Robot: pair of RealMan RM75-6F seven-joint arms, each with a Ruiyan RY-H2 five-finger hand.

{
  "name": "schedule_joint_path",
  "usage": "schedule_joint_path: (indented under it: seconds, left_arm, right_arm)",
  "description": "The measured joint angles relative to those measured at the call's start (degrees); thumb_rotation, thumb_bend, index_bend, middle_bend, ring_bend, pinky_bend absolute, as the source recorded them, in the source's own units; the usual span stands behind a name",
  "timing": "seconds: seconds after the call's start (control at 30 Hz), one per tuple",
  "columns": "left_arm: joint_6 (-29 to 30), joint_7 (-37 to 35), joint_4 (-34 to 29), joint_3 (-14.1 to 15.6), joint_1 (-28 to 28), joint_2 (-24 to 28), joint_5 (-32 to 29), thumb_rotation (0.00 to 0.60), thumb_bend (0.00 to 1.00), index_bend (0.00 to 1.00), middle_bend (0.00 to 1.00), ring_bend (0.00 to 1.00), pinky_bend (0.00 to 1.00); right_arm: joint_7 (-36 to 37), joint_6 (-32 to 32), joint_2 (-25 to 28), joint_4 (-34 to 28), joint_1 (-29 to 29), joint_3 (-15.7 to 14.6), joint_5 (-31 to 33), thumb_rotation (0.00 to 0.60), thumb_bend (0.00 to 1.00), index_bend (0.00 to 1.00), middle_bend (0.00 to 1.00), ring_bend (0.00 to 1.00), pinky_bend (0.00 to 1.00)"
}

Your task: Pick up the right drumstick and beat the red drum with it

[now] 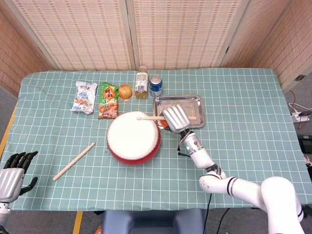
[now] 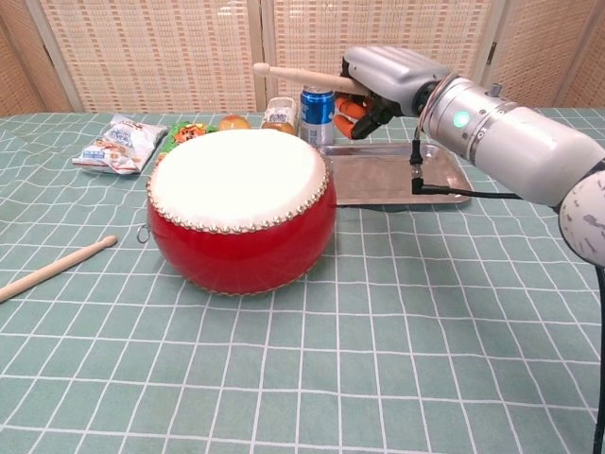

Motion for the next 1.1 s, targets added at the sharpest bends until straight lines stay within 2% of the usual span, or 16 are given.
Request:
schedule_joint_path:
  seconds: [0.2,0.33,0.47,0.7,0.77,0.87,1.1]
  left_arm:
    - [-0.18,-0.09,0.1,0.01,0.02,-0.07,-0.26,0.6,0.3,0.12,0.15,0.1,0.11]
    - [-0.21,-0.21,0.2,-0.04,0.03,-0.04,-0.44,0.6,0.3,0.12,0.15,0.09,0.11]
    - [-0.38,-0.2,0.21,-0.14,-0.13,-0.01,-0.44,0.6,0.3,0.12,0.15,0.09,0.11]
    - [-0.53,0.07,-0.01,-0.15,-0.47,0.09,-0.07,0.6,0.3,0.12,0.15,0.09,0.11]
    - [-0.53,0.18,-0.12,-0.17,-0.52,0.1,-0.02,0.6,0.3,0.12,0.15,0.09,0.11]
    - [-0.6,0.36,-0.25,-0.17,-0.57,0.1,-0.06,0.6,0.3,0.12,0.15,0.09,0.11]
    - [-0.79,0.62,-0.39,-0.1,-0.55,0.09,-0.4,0.6,0.3,0.12,0.15,0.1,0.11]
  right_arm:
    - [-14.54,-2.16,0.64,1.23,1.43,-2.93,-0.67,0.6,0.53,0.97,0.92,0.97,1.0]
    - [-20.11,-3.43,0.8,1.35,1.96,-3.7,0.34,0.6,0.53,0.98,0.92,0.97,1.0]
    - [-17.31,-3.23,0.92,0.02,1.64,-2.73,1.34,0.6,0.53,0.98,0.92,0.97,1.0]
    - [-2.38,-0.25,0.82,-2.09,0.17,0.69,1.5,0.6,0.53,0.96,0.92,0.97,1.0]
    - [-0.53,-0.24,0.98,-1.97,0.1,0.7,1.39,0.6,0.53,0.96,0.92,0.97,1.0]
    - [-1.96,-0.81,1.33,-1.53,0.17,0.06,1.31,0.6,0.53,0.96,0.92,0.96,1.0]
    - [-15.67,-4.76,1.84,1.07,1.44,-4.35,0.58,0.6,0.53,0.96,0.92,0.95,1.0]
